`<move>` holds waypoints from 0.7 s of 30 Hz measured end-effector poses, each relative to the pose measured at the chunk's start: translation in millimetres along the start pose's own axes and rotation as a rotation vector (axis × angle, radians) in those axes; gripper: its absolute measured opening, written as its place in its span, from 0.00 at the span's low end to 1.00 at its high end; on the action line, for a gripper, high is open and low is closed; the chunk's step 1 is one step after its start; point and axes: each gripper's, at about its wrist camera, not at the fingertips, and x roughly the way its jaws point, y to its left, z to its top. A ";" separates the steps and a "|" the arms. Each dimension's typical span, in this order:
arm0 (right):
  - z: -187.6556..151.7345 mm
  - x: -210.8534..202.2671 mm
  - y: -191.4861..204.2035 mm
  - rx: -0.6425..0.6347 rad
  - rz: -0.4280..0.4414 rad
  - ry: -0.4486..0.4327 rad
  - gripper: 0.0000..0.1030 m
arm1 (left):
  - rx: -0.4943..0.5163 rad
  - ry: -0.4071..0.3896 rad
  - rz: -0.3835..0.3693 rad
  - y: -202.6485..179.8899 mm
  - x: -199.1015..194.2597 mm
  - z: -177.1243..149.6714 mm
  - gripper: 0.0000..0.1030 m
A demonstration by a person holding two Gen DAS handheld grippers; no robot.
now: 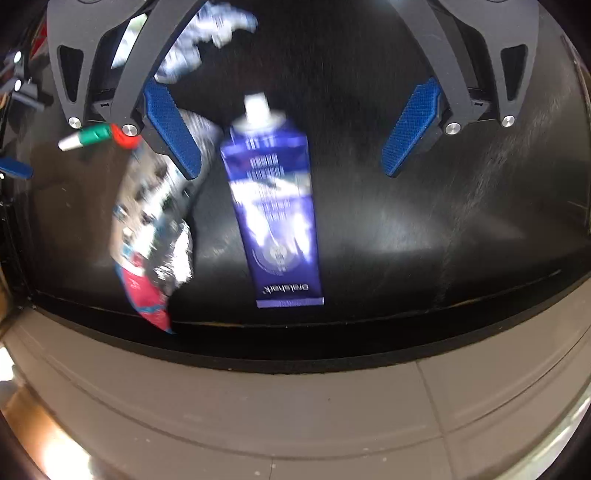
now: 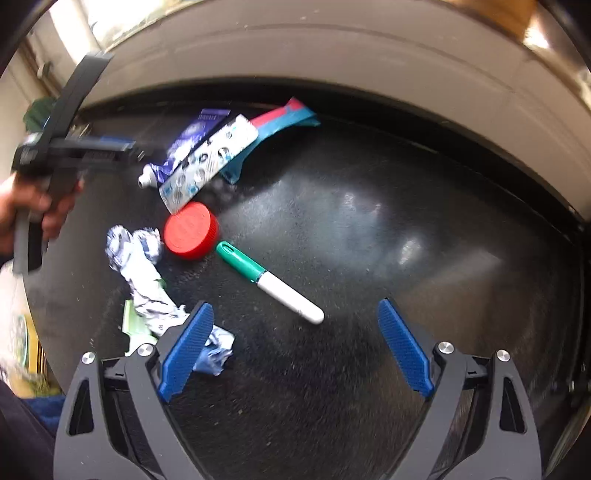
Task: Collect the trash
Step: 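Grasp the blue toothpaste tube with the left tool while the right tool grasps the green-capped marker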
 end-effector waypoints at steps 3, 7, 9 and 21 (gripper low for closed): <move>7.5 17.3 0.5 -0.065 0.018 0.026 0.85 | 0.019 0.015 -0.011 0.0 13.5 8.4 0.93; 16.4 36.6 3.2 -0.136 0.029 0.051 0.84 | 0.045 0.024 -0.001 -0.2 26.9 13.5 0.86; 19.0 43.0 7.1 -0.182 0.023 0.064 0.75 | 0.082 0.007 0.027 -3.5 27.1 13.3 0.80; 18.2 35.1 38.3 -0.241 0.026 0.065 0.14 | 0.113 -0.034 0.011 -12.0 0.3 1.4 0.50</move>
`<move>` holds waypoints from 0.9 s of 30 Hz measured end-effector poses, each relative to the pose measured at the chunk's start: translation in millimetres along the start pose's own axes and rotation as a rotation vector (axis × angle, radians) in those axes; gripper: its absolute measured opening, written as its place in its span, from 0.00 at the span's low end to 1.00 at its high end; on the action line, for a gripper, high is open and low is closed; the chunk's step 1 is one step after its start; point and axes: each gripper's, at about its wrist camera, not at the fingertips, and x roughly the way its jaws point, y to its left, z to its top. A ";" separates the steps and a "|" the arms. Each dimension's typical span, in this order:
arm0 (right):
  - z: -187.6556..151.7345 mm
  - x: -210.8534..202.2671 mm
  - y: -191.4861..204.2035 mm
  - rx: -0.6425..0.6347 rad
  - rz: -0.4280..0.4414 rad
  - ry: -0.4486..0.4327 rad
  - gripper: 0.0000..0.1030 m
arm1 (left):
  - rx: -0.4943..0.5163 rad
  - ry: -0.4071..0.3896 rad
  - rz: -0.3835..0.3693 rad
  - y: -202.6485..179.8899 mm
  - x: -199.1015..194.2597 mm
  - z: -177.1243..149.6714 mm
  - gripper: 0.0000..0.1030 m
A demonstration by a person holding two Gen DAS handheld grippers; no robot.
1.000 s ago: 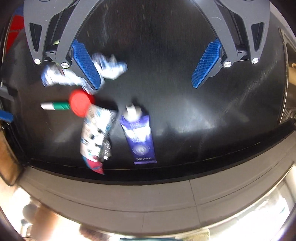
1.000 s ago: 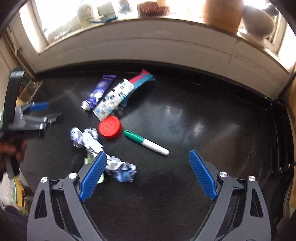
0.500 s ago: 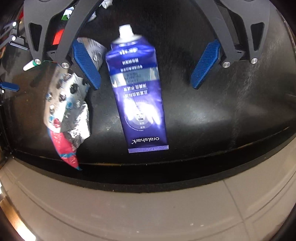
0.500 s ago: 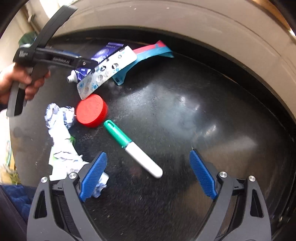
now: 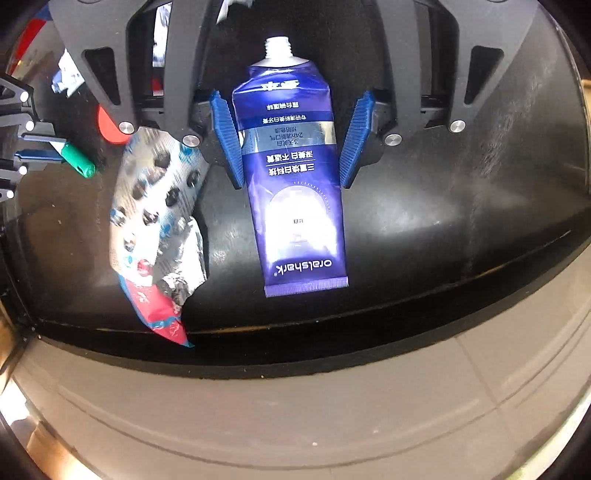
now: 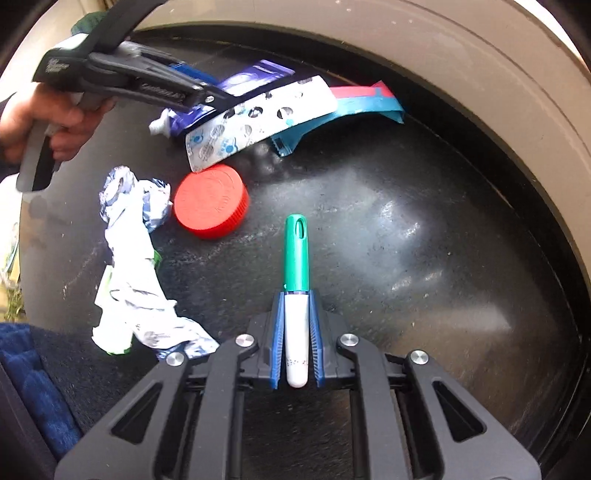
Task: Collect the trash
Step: 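Grasp the blue toothpaste tube with the left tool while the right tool grasps the green-capped marker, then carry the toothpaste tube and marker over the bin and release both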
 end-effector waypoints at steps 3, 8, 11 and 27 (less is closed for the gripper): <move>-2.1 -20.5 2.9 0.083 -0.012 -0.044 0.14 | -0.019 -0.020 0.007 4.1 -23.6 -7.6 0.49; -4.0 -60.4 7.1 0.180 -0.022 -0.135 0.14 | -0.062 -0.050 0.010 14.8 -69.2 -24.2 0.07; -7.5 -83.2 14.5 0.221 -0.019 -0.183 0.14 | -0.089 -0.063 -0.002 24.1 -82.1 -44.3 0.05; -34.4 -132.6 69.4 0.246 0.010 -0.265 0.14 | -0.170 -0.123 -0.025 21.1 -133.3 -116.4 0.05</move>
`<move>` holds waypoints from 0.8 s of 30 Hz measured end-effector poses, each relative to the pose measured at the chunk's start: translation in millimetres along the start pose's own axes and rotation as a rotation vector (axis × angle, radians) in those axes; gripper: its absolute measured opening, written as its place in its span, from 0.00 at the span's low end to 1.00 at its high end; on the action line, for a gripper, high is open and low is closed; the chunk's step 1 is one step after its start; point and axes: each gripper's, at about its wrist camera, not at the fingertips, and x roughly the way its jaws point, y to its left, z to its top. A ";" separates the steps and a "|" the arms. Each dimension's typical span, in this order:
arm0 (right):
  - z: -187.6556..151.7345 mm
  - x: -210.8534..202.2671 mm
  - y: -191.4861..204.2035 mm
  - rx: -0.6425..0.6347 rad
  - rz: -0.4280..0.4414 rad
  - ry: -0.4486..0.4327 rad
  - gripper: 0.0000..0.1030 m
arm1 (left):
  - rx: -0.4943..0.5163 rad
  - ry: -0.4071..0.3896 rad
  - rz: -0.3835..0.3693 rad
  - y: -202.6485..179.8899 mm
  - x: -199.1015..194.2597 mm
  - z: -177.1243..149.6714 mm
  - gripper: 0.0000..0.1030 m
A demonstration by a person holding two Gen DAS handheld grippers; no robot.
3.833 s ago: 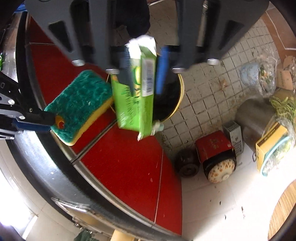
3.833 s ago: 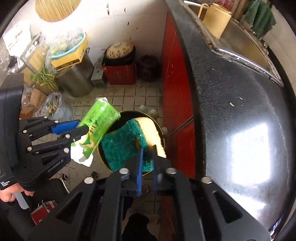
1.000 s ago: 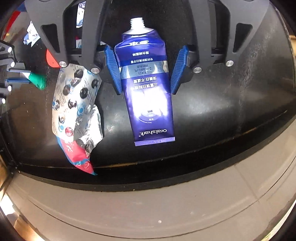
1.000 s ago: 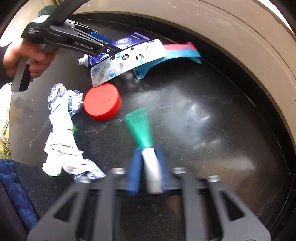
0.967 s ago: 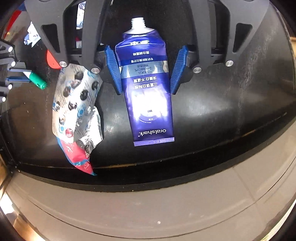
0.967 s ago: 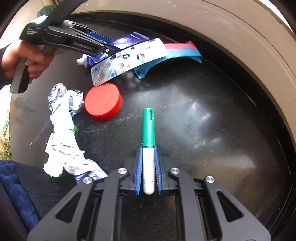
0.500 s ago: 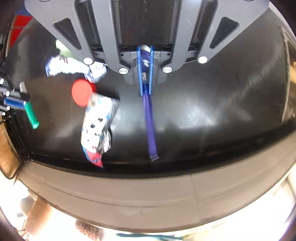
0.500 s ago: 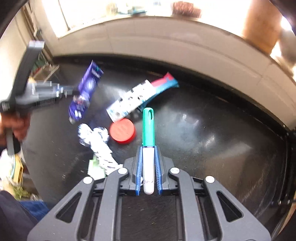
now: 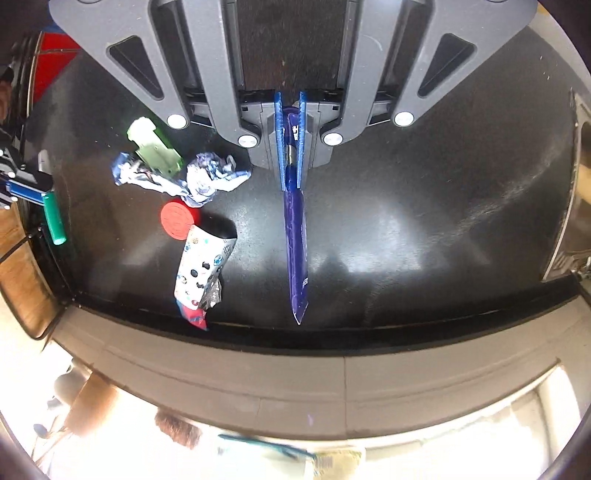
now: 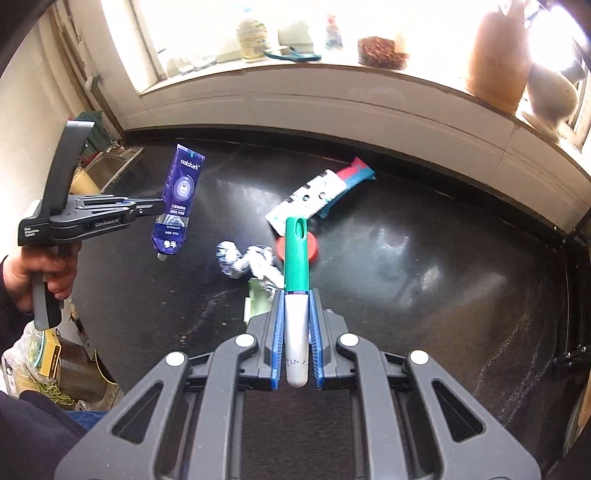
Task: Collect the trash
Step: 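Carry the toothpaste tube and marker over the bin and release both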
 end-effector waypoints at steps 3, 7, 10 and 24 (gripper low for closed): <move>2.2 -4.6 14.3 -0.014 0.021 -0.009 0.14 | -0.008 -0.029 0.026 1.0 -20.7 -7.4 0.05; 10.9 -3.0 38.8 -0.051 0.064 -0.012 0.14 | -0.037 -0.064 0.063 7.8 -49.8 -20.3 0.05; 22.2 4.1 68.6 -0.098 0.125 -0.004 0.14 | -0.071 -0.079 0.087 19.4 -70.5 -34.6 0.05; 37.5 66.4 285.0 -0.471 0.448 0.145 0.14 | -0.397 -0.100 0.322 111.1 -165.3 -178.9 0.05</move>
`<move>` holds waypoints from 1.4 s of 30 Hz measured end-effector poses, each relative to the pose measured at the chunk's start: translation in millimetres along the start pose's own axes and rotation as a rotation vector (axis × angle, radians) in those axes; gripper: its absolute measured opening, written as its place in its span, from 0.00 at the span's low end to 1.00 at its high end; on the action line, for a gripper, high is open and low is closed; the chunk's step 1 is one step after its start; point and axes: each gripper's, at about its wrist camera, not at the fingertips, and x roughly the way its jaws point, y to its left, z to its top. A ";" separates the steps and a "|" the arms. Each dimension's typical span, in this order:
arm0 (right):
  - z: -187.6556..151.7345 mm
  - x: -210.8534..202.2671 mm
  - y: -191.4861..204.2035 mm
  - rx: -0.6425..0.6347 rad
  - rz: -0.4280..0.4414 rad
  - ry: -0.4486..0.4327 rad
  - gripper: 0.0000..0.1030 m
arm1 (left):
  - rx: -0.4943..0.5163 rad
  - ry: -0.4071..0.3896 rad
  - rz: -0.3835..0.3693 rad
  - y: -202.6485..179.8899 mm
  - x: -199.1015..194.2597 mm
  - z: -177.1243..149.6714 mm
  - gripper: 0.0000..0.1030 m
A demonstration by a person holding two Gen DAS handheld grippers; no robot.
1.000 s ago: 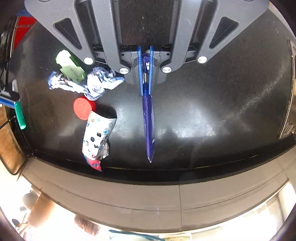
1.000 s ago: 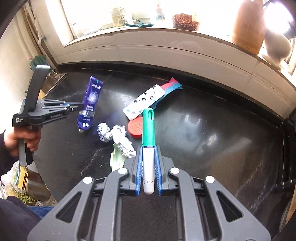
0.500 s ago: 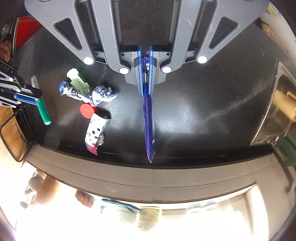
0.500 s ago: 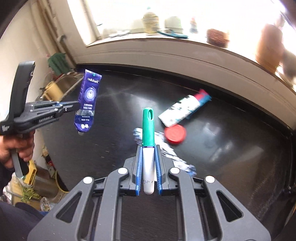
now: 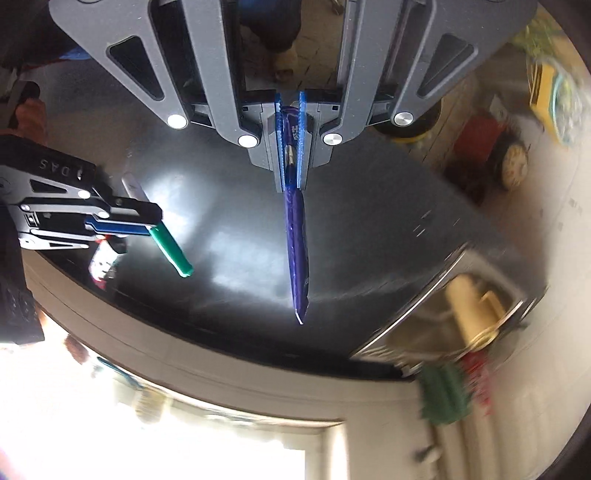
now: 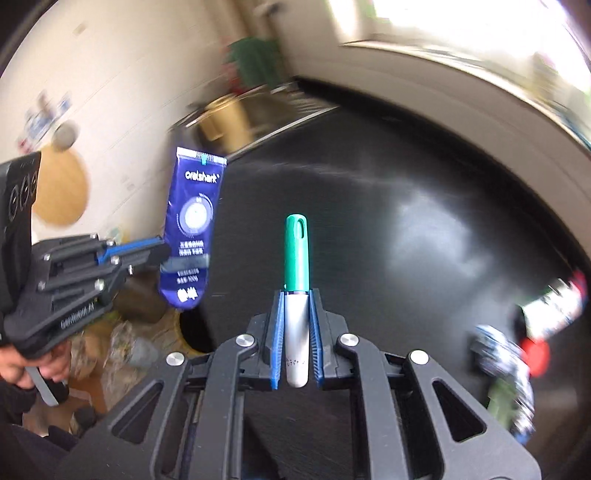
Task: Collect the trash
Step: 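Carry the toothpaste tube and marker over the bin and release both, then swing both tools back over the counter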
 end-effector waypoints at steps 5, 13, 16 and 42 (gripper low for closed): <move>22.7 56.6 69.1 -0.122 0.138 0.099 0.14 | -0.162 0.040 0.094 59.2 -11.1 -49.8 0.05; 37.7 132.6 157.1 -0.228 0.246 0.228 0.14 | -0.377 0.099 0.175 138.1 -2.7 -115.5 0.05; 44.0 159.5 178.1 -0.249 0.249 0.256 0.14 | -0.427 0.109 0.180 162.4 6.6 -132.0 0.05; 71.6 200.6 210.3 -0.213 0.175 0.264 0.71 | -0.453 0.136 0.198 244.1 59.4 -163.7 0.70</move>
